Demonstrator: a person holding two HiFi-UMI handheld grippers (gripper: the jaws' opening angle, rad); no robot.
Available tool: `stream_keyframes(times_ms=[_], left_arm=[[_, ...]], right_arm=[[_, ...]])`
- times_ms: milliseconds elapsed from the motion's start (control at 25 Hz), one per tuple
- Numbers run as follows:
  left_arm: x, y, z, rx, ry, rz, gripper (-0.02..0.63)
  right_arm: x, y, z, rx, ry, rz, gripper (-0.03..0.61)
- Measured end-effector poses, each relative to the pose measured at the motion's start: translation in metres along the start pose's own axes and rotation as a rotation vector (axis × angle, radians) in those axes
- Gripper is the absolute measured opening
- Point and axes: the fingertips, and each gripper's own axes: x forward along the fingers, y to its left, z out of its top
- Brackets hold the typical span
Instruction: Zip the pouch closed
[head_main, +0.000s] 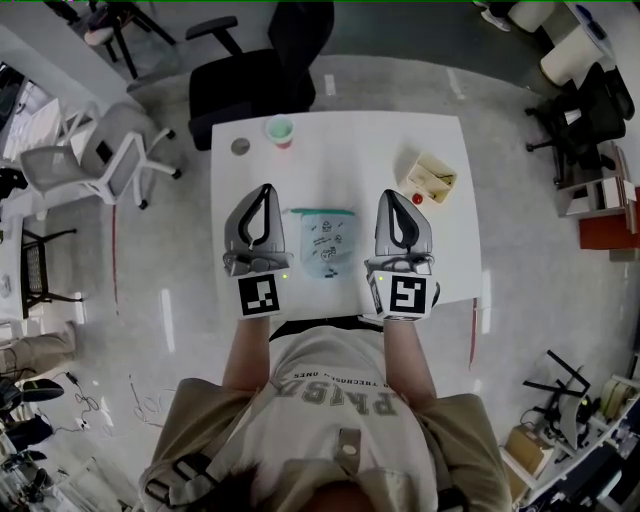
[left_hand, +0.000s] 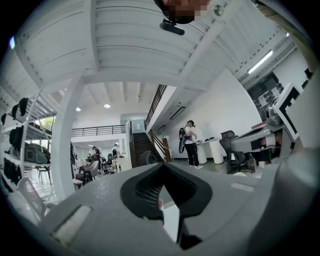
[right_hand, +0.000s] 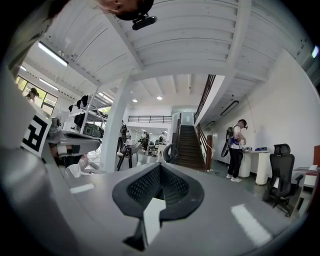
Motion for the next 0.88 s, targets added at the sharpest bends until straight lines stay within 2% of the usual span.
stream_keyframes(times_ms=[480,880], left_arm=[[0.005,-0.006,-0.010,0.011,0.030,-0.011,0.012],[0.014,-0.008,-0.023,0.066,0.062,-0.017,0.012]], right_arm=[[0.005,-0.002,0.002,-0.029,0.007,0.017,-0.001],[0.016,-0.002,-0.008,-0.046,0.033,0.044,-0.002]])
